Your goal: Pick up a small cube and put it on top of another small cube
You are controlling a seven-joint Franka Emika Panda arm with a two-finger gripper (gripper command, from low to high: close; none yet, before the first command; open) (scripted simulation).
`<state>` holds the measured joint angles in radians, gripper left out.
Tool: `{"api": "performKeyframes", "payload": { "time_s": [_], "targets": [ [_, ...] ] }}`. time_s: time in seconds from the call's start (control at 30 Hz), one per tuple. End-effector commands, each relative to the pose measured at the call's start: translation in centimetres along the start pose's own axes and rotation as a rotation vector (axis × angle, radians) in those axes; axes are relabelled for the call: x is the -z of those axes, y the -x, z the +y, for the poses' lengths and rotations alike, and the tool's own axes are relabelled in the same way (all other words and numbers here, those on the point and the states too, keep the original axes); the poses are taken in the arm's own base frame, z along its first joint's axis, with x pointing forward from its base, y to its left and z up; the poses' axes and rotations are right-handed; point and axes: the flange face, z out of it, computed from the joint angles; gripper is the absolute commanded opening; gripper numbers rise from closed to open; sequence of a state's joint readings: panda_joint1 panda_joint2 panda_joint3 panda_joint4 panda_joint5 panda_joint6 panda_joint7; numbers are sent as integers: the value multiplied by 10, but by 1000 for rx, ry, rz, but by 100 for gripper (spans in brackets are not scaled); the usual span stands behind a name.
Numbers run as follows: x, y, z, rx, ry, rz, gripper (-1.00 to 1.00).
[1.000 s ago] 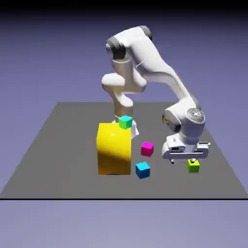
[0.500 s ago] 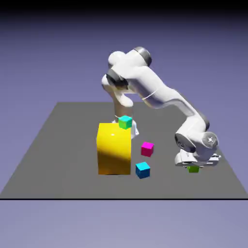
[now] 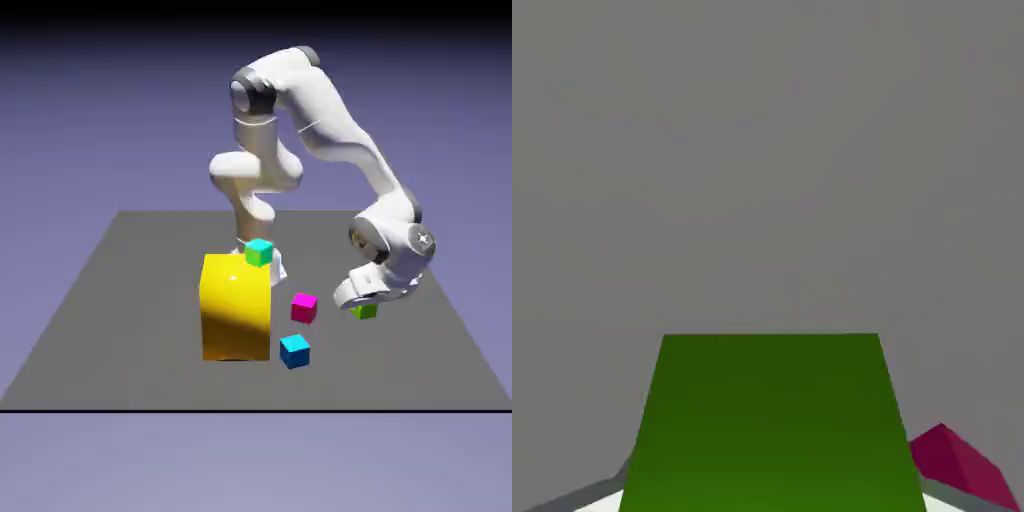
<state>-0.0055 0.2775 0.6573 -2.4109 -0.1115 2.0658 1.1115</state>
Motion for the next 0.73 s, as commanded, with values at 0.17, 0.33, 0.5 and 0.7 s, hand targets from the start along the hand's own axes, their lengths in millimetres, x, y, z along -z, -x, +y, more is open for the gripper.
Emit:
{"api": "performKeyframes", "payload": {
  "time_s": [0.17, 0.33, 0.5, 0.7],
  "targets": [
    [-14, 18, 55, 120, 40, 41, -100],
    [-26, 34, 101, 219, 42, 59, -100],
    [-64, 28, 100, 225, 43, 62, -100],
    [-81, 26, 99, 226, 42, 62, 100]
  ]
}}
